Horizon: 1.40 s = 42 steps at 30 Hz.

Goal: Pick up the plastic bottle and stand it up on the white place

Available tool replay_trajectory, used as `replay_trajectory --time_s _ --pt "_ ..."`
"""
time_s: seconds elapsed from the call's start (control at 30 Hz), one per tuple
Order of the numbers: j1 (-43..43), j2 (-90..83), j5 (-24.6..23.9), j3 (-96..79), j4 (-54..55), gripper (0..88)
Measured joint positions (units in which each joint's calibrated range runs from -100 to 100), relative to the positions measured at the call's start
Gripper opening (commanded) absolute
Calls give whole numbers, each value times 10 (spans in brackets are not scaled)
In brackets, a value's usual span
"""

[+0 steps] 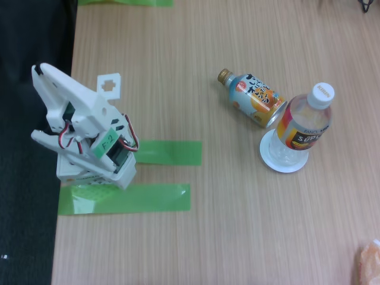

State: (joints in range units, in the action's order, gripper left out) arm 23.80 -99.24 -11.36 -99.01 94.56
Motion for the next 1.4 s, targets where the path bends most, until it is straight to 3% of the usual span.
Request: replay_trajectory --time_s 0.17,1.23,1.4 --pt "32 0 -1 0 33 32" --pt "34 0 -5 0 35 31" --pt "-36 0 -5 0 35 31"
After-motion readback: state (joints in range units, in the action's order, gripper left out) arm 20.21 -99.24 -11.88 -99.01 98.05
